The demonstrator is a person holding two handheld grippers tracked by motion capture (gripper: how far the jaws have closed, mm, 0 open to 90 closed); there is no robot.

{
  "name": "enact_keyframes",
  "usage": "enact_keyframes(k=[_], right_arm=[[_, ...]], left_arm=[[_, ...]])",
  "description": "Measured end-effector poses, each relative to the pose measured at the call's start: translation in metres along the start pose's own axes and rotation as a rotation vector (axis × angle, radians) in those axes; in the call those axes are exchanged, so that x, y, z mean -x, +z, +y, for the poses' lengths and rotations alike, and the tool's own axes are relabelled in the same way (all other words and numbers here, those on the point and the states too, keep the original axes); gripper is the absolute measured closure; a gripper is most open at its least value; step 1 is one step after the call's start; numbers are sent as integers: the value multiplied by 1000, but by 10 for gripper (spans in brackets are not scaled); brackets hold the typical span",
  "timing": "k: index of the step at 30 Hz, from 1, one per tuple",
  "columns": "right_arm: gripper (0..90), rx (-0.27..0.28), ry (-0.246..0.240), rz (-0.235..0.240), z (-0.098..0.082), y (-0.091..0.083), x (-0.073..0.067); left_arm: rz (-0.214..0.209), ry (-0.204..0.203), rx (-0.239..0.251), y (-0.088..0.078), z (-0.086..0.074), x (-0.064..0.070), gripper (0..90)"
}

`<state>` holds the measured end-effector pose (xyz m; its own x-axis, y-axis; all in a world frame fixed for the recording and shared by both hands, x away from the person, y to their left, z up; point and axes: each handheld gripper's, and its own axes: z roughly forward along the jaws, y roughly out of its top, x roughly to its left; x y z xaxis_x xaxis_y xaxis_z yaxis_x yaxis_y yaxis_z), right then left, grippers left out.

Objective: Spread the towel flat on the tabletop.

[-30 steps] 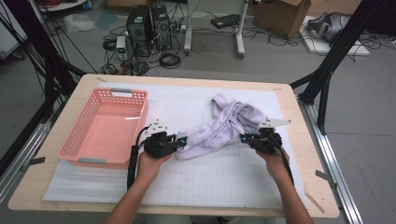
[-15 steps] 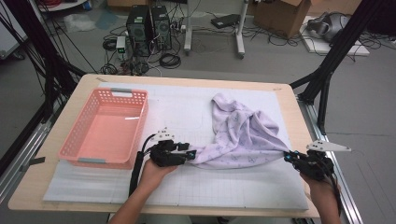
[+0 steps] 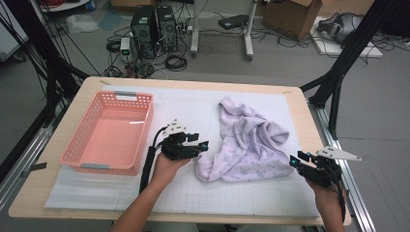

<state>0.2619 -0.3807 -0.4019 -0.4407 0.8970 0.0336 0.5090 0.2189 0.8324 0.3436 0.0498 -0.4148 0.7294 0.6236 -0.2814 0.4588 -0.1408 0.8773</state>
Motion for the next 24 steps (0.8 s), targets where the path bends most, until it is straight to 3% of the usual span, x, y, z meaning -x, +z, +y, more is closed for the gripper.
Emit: enact_keyframes(k=[1, 3, 5, 7, 9, 12, 13, 17, 18, 19, 20, 22, 23, 24], right_arm=[[588, -1, -6, 4, -1, 3, -1], [586, -4, -8, 10, -2, 6, -1], [585, -5, -7, 12, -3, 7, 0], [585, -7, -6, 16, -5, 9, 0], [585, -11, -3, 15, -7, 9, 1], [585, -15, 0, 21, -9, 10, 2], [585, -17, 0, 24, -10, 11, 2], [584, -19, 0, 31, -11, 12, 0], [583, -25, 2, 34, -11, 13, 0], [583, -27, -2, 37, -12, 14, -1], [583, -28, -8, 38, -12, 14, -1], [583, -34, -6, 41, -12, 15, -1], [583, -33, -4, 40, -12, 15, -1], [583, -28, -4, 39, -12, 15, -1]], left_arm=[[-16, 12, -54, 15, 2, 2, 436], [-20, 18, -68, 22, 1, 5, 432], [-49, 26, -133, 44, -3, 12, 414], [-60, 30, -152, 50, -4, 15, 412], [-89, 64, -211, 67, -9, 25, 410], [-90, 87, -230, 74, -12, 32, 435], [-90, 124, -249, 78, -13, 35, 478], [-116, 148, -252, 79, -14, 36, 750], [-121, 155, -230, 76, -12, 35, 786], [-121, 155, -230, 76, -12, 35, 804], [-119, 125, -174, 69, -10, 30, 813], [-111, 103, -149, 65, -8, 26, 820], [-82, 70, -88, 57, -4, 18, 823], [-82, 70, -88, 57, -4, 18, 826]])
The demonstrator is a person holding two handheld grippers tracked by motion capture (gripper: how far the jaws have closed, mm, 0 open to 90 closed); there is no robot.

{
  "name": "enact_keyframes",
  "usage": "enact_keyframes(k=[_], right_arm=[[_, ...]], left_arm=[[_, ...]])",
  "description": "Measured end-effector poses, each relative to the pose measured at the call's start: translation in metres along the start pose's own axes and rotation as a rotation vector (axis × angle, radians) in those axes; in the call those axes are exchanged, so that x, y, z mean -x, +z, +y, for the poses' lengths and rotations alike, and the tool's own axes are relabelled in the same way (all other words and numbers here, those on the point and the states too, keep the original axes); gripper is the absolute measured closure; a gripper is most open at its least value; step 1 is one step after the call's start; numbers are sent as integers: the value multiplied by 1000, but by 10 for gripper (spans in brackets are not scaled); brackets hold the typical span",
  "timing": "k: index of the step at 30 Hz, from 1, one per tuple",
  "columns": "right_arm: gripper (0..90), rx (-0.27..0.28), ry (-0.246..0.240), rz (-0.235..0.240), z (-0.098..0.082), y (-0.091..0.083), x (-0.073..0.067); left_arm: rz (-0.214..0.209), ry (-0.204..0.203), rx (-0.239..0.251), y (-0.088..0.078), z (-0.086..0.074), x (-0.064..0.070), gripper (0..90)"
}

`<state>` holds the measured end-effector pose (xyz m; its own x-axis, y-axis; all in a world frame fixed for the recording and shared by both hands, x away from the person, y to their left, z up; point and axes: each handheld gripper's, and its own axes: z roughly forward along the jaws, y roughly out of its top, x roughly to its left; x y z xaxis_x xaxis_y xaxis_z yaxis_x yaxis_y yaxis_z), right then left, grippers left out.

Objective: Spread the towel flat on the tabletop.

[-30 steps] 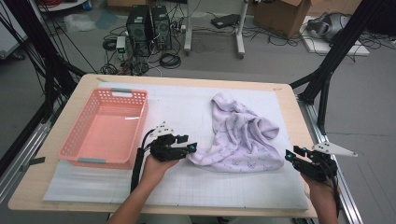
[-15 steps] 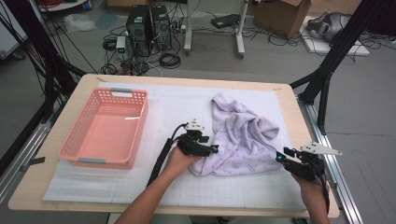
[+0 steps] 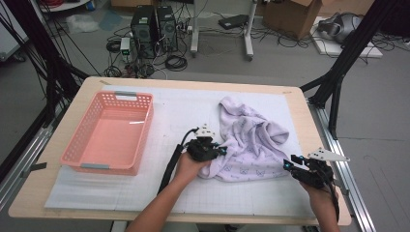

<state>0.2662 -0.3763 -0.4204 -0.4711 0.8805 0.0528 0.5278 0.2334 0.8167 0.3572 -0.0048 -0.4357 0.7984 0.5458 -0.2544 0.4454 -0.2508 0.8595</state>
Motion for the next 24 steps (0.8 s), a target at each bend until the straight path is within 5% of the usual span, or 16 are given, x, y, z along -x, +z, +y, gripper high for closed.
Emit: enact_keyframes(k=[1, 2, 6, 7, 9, 10, 15, 16, 17, 24], right_arm=[[583, 1, 2, 2, 0, 0, 0], [583, 1, 2, 2, 0, 0, 0], [575, 17, -1, 14, 2, 2, -2], [575, 15, -3, 16, 2, 4, -3], [572, 17, -11, 30, 3, 7, -6], [571, 17, -13, 39, 4, 8, -7], [565, 22, -51, 72, 8, 14, -16], [562, 22, -68, 77, 8, 15, -18], [557, 23, -102, 99, 9, 18, -22], [541, -7, -193, 155, 11, 31, -41]], left_arm=[[46, -25, 62, -10, 3, -8, 827], [46, -25, 62, -10, 3, -8, 829], [150, -103, 218, -34, 6, -26, 829], [215, -113, 238, -42, 5, -34, 828], [247, -112, 229, -45, 3, -39, 829], [301, -112, 224, -49, 0, -45, 828], [298, -119, 193, -50, -6, -52, 790], [295, -120, 184, -50, -7, -51, 721], [258, -138, 174, -53, -9, -49, 557], [223, -82, 102, -66, -17, -37, 429]])
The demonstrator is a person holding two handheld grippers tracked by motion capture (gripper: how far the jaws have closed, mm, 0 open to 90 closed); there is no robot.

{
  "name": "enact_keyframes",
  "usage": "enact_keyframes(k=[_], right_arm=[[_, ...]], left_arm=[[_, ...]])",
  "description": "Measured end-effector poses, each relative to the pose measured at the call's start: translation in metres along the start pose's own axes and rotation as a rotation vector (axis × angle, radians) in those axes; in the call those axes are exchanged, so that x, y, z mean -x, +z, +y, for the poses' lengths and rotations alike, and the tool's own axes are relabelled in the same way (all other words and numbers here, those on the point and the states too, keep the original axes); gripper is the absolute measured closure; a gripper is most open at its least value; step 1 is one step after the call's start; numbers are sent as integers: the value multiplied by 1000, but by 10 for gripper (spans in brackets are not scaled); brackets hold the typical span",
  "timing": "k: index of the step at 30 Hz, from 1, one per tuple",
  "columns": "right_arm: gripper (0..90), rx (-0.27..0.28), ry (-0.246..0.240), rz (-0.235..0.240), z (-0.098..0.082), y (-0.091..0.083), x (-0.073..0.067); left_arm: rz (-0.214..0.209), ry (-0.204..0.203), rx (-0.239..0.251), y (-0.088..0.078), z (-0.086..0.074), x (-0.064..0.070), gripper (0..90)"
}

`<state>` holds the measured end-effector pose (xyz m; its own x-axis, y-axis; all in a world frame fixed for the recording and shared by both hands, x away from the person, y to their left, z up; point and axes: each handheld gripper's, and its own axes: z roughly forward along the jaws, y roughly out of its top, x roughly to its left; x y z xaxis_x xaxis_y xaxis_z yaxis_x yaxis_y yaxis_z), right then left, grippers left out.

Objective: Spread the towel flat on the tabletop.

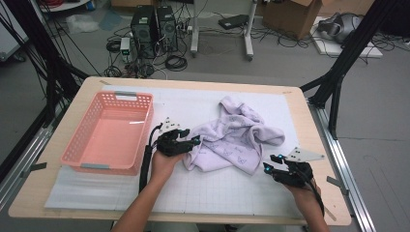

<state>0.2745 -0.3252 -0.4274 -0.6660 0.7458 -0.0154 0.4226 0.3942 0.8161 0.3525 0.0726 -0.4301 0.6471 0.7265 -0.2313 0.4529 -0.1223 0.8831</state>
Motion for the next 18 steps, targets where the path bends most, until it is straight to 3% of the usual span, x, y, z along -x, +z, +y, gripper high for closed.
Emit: enact_keyframes(k=[2, 4, 7, 11, 13, 14, 17, 18], right_arm=[[524, -7, -13, 7, 2, 3, -5], [498, -7, -29, 16, 4, 6, -9], [471, -8, -45, 35, 5, 9, -16], [473, -35, -71, 67, 4, 18, -24], [471, -73, -91, 71, 3, 30, -31], [478, -86, -93, 75, 2, 33, -32], [510, -100, -103, 72, 2, 39, -33], [596, -101, -89, 87, 3, 40, -32]], left_arm=[[-30, 20, -8, -7, -4, 3, 429], [-33, 28, -7, -9, -6, 5, 437], [-48, 62, -46, -17, -15, 8, 432], [-46, 78, -67, -19, -23, 10, 402], [-45, 78, -90, -19, -29, 10, 401], [-53, 58, -109, -17, -33, 7, 402], [-61, 58, -104, -18, -32, 7, 420], [-81, 58, -137, -16, -34, 9, 441]])
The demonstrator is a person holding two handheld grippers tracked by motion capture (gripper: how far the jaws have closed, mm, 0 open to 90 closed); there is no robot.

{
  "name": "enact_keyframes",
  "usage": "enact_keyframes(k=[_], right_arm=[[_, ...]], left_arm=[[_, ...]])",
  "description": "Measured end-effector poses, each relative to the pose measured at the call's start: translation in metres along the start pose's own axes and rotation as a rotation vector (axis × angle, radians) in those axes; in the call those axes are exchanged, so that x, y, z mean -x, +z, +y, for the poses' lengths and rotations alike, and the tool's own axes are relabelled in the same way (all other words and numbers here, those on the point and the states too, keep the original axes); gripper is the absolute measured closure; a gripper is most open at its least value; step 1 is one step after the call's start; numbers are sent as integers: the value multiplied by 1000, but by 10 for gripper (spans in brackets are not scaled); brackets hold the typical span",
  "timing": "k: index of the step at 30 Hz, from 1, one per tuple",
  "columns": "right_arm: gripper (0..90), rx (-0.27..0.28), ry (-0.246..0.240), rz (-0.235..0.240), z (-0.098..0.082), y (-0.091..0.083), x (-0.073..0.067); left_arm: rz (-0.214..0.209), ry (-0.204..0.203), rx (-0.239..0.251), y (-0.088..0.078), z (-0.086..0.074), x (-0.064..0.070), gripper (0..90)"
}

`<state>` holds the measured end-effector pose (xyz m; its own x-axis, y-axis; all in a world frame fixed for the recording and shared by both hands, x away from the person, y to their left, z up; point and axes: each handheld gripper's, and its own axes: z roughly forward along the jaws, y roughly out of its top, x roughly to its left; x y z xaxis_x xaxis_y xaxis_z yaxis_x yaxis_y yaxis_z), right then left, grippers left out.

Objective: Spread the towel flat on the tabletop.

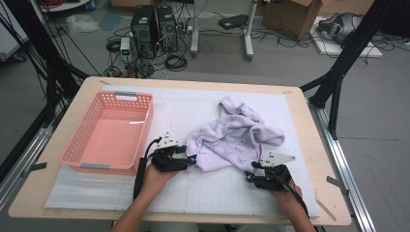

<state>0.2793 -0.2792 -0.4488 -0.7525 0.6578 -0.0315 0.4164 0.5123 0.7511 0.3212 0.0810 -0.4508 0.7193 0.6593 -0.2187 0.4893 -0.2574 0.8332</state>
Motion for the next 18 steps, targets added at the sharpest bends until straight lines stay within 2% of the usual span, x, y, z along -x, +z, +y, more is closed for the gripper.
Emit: enact_keyframes(k=[1, 2, 3, 4, 6, 7, 8, 9, 11, 12, 13, 14, 15, 17, 18], right_arm=[[645, 0, 3, 7, 0, 0, 0], [736, 2, -4, 12, 0, 0, -1], [814, 1, -7, 10, 1, 0, -2], [837, 1, -10, 15, 1, 0, -2], [852, -6, -2, 33, 1, -2, -2], [852, -6, -2, 33, 1, -2, -2], [856, 0, 5, 68, 0, -8, -2], [856, 8, 14, 87, -1, -14, -4], [856, 16, 23, 100, -1, -20, -4], [856, 39, 68, 94, 0, -36, -4], [856, 64, 86, 91, 1, -44, -2], [856, 64, 86, 91, 1, -44, -2], [856, 123, 124, 71, 5, -58, 3], [856, 157, 153, 27, 12, -66, 11], [856, 170, 163, 4, 16, -68, 16]], left_arm=[[0, 0, 0, 0, 0, 0, 497], [-22, 19, -37, 2, 0, 3, 603], [-22, 19, -37, 2, 0, 3, 661], [-17, 27, -43, 2, 0, 4, 723], [-25, 24, -43, 0, 0, 4, 777], [-37, 21, -42, -2, -1, 4, 777], [-55, 13, -19, -10, -1, 6, 788], [-55, 13, -19, -10, -1, 6, 789], [-83, 9, 9, -20, 0, 7, 791], [-94, 8, 33, -25, 1, 8, 792], [-102, 10, 56, -31, 3, 10, 792], [-107, 14, 75, -35, 5, 10, 792], [-109, 15, 95, -39, 7, 11, 788], [-89, 19, 122, -41, 11, 11, 788], [-55, 10, 125, -37, 14, 9, 788]])
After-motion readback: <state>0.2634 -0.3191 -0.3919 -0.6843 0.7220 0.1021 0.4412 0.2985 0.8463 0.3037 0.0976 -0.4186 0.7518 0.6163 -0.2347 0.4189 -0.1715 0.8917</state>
